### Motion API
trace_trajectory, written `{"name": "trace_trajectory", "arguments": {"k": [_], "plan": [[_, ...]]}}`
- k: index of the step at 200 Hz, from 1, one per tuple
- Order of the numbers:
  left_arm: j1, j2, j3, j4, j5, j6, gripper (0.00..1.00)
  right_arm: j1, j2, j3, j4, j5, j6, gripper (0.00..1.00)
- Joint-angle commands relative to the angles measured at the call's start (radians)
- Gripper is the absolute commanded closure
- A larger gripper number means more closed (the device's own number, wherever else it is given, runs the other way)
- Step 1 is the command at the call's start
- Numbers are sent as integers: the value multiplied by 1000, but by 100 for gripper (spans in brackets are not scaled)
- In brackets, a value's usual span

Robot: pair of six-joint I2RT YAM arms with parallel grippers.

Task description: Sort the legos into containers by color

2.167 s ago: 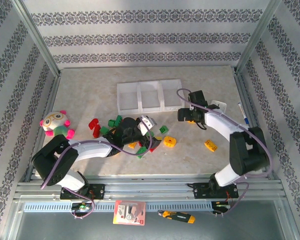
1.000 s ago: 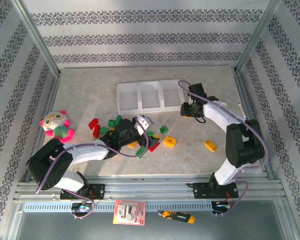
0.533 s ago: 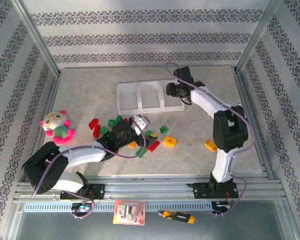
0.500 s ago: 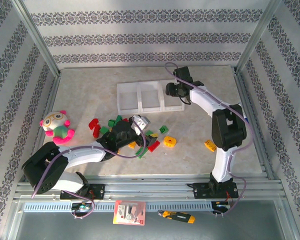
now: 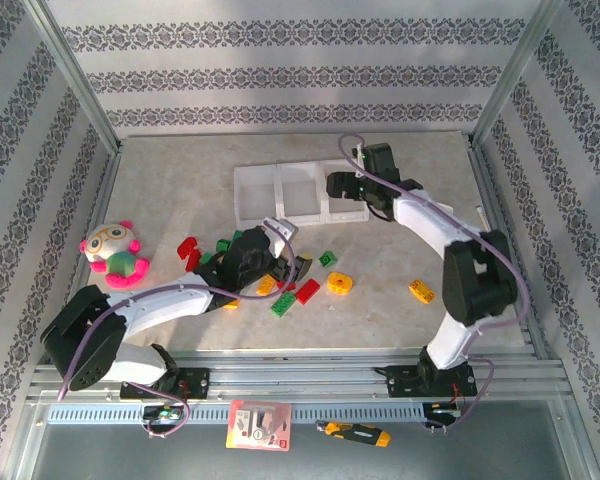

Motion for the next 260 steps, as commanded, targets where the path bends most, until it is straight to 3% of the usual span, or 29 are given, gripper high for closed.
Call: {"name": "trace_trajectory", "arguments": {"k": [1, 42, 99, 158, 222, 234, 260], "plan": [[-13, 44, 135, -289, -73, -37, 1, 16, -150, -148, 83, -98, -65, 10], [-13, 198, 340, -550, 1, 28, 1, 26, -489, -467, 22, -143, -119, 7], [-14, 440, 573, -836, -42, 22, 3, 35, -789, -661, -59, -155, -60, 5], [-13, 566, 637, -864, 39, -56, 27, 35, -803, -672, -65, -157, -53, 4], [-12, 602, 609, -804, 74, -120, 41, 36, -786, -658, -67, -166, -60, 3], [-11, 600, 605, -805, 74, -124, 50, 37, -787, -659, -66, -166, -58, 3], [-11, 599, 584, -807, 66, -133, 49, 36, -791, -657, -65, -160, -60, 2]]}}
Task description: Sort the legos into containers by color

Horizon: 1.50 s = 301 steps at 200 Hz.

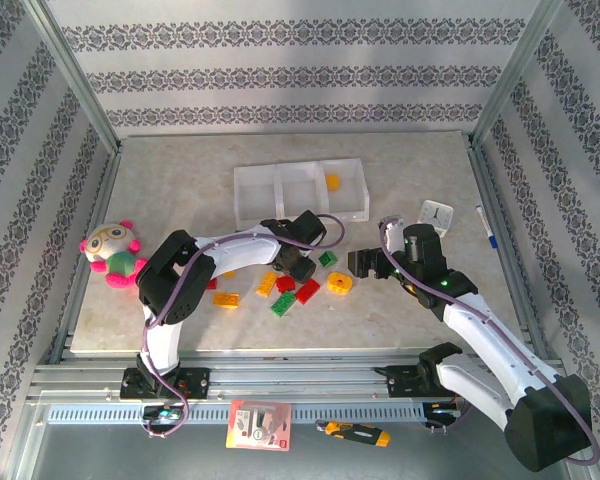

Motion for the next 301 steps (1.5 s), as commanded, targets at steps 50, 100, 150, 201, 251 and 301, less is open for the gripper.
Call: {"name": "trace_trajectory", "arguments": {"k": [50, 100, 150, 201, 251, 301], "plan": [[-7, -18, -17, -7, -17, -44, 69, 11, 1, 34, -4, -30, 10, 2], [29, -80, 100, -39, -82, -43, 70, 10, -2, 61, 1, -42, -13, 2], [142, -13, 326, -14, -125, -2, 71, 10, 41, 93, 15, -42, -35, 2], [224, 204, 597, -42, -112, 27, 71, 11, 51, 117, 19, -26, -30, 2], [238, 361, 818, -114, -112, 54, 58, 11, 44, 121, 8, -10, -23, 2], [238, 245, 759, -82, -83, 58, 12, 11, 51, 117, 3, -5, -32, 2]]}}
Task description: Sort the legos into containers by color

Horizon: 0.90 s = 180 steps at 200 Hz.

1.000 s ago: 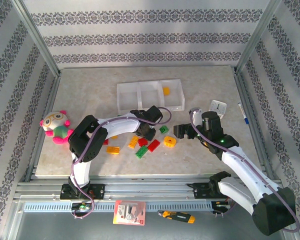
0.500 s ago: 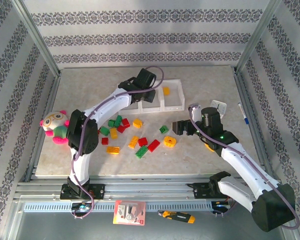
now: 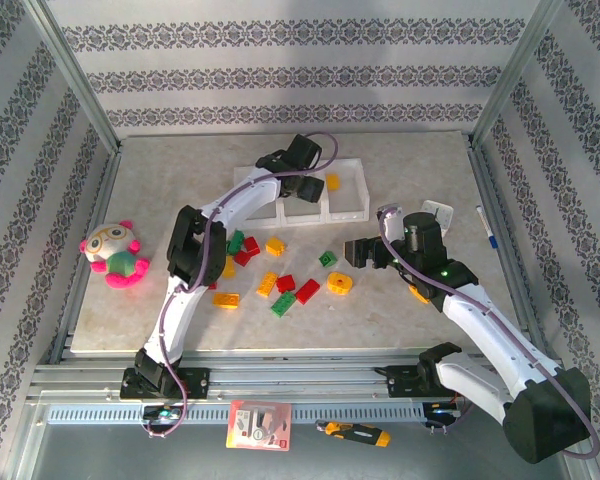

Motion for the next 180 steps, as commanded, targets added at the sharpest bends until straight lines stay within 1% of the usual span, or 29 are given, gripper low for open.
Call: {"name": "trace_trajectory", "arguments": {"k": [1, 18, 22, 35, 63, 100, 124, 143, 165, 180], "plan": [[4, -124, -19, -8, 15, 11, 12, 11, 2, 25, 1, 15, -21, 2], [2, -209, -115, 34, 35, 5, 1, 15, 22, 27, 1, 15, -31, 2], [2, -234, -145, 47, 40, 5, 0, 17, 29, 29, -3, 17, -35, 2], [2, -325, -268, 99, 52, 4, 1, 29, 50, 39, -16, 27, -53, 2], [-2, -522, -540, 185, 102, 50, 1, 53, 96, 48, -20, 45, -69, 2], [-52, -720, -841, 230, 80, 133, 1, 54, 147, 50, 38, 29, -45, 2], [-59, -788, -975, 216, 40, 98, 0, 56, 182, 64, 54, 10, -43, 2], [-67, -818, -1048, 219, 50, 73, 2, 62, 201, 71, 65, 4, -43, 2], [-113, -807, -1075, 233, 71, 42, 5, 66, 220, 82, 68, -3, -43, 2], [-145, -769, -1060, 225, 89, -10, 6, 69, 227, 88, 68, -4, -43, 2]]}}
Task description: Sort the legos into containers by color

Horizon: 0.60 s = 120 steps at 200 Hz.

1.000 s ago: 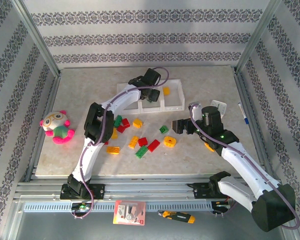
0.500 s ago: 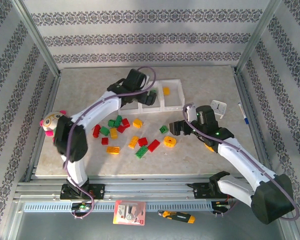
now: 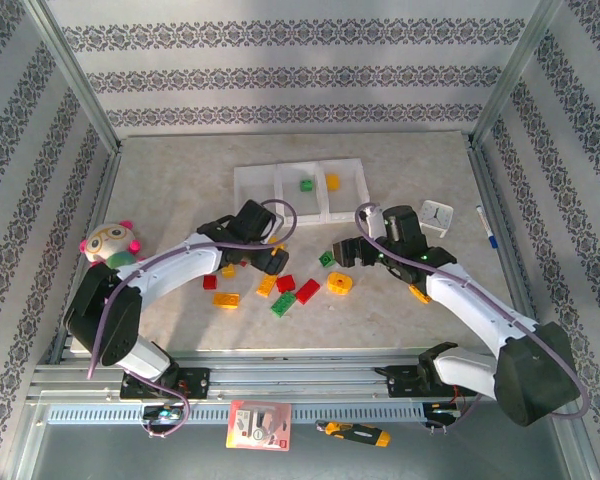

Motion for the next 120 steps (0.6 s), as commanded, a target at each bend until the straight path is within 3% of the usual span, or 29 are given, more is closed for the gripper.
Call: {"name": "trace_trajectory", "arguments": {"k": [1, 34, 120], "plan": [[-55, 23, 18, 30, 23, -73, 6, 16, 14, 37, 26, -21, 0, 2], [-120, 123, 39, 42, 84, -84, 7, 22, 4, 25, 27, -8, 7, 2], [-133, 217, -4, 61, 82, 64, 37, 24, -35, -11, 13, 16, 15, 2]]}}
